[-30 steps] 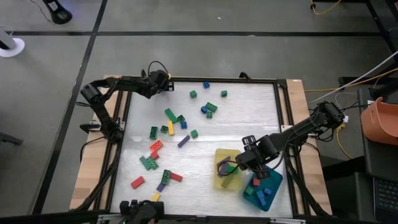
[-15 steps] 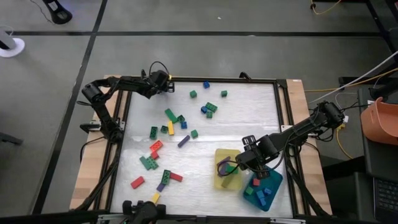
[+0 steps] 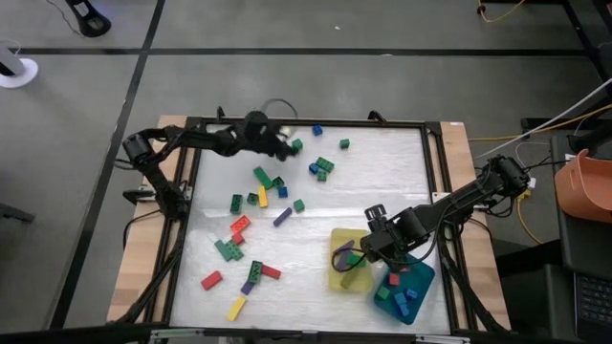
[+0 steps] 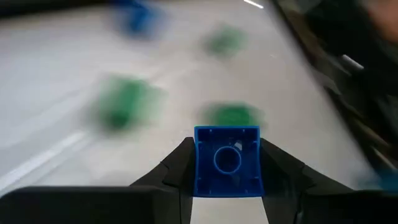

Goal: Sort blocks by size
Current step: Put the small blue game piece into the blue bin

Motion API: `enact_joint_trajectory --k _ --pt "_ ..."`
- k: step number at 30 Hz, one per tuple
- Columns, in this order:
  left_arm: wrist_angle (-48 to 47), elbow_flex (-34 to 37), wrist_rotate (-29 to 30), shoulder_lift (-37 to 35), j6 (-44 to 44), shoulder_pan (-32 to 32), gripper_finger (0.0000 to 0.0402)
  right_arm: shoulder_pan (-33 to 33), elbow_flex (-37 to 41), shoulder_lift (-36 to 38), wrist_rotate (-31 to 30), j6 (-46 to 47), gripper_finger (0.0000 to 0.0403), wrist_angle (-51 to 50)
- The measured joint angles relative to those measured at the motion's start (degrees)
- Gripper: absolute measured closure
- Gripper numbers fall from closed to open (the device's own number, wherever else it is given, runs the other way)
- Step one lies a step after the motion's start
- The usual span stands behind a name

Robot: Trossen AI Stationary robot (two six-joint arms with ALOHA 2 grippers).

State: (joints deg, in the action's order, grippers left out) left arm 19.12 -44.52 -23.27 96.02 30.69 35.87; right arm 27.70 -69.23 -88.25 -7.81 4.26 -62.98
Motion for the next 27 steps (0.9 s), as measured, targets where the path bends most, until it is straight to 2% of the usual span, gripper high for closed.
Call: enact_joint_trajectory --k 3,6,9,13,17,22,25,27 --pt "2.2 0.0 -4.5 0.0 -2.3 -6.1 0.0282 0.0 0.0 0.0 -6.2 -3.8 0.0182 5.3" --pt "5.0 0.0 -4.6 0.0 -5.1 -12.9 0.0275 -0.5 0.0 0.0 -13.4 -7.5 0.0182 12.3" --pt "8.7 0.0 -4.7 0.0 -7.4 -19.5 0.0275 -2.1 0.0 0.0 -16.8 -8.0 0.0182 19.4" --pt "14.1 0.0 -4.7 0.0 -8.3 -26.4 0.0276 -5.1 0.0 0.0 -15.8 -9.9 0.0182 25.5" --pt "17.7 0.0 -4.6 0.0 -8.2 -31.0 0.0272 -7.0 0.0 0.0 -13.9 -15.7 0.0182 29.9" --pt "19.3 0.0 -4.1 0.0 -8.1 -34.4 0.0272 -7.2 0.0 0.0 -13.6 -21.0 0.0182 36.2" --pt "21.3 0.0 -1.9 0.0 -8.2 -35.7 0.0272 -7.1 0.0 0.0 -13.3 -23.7 0.0182 39.1" --pt "22.7 0.0 -1.5 0.0 -8.1 -36.1 0.0272 -7.1 0.0 0.0 -11.3 -24.5 0.0182 40.3"
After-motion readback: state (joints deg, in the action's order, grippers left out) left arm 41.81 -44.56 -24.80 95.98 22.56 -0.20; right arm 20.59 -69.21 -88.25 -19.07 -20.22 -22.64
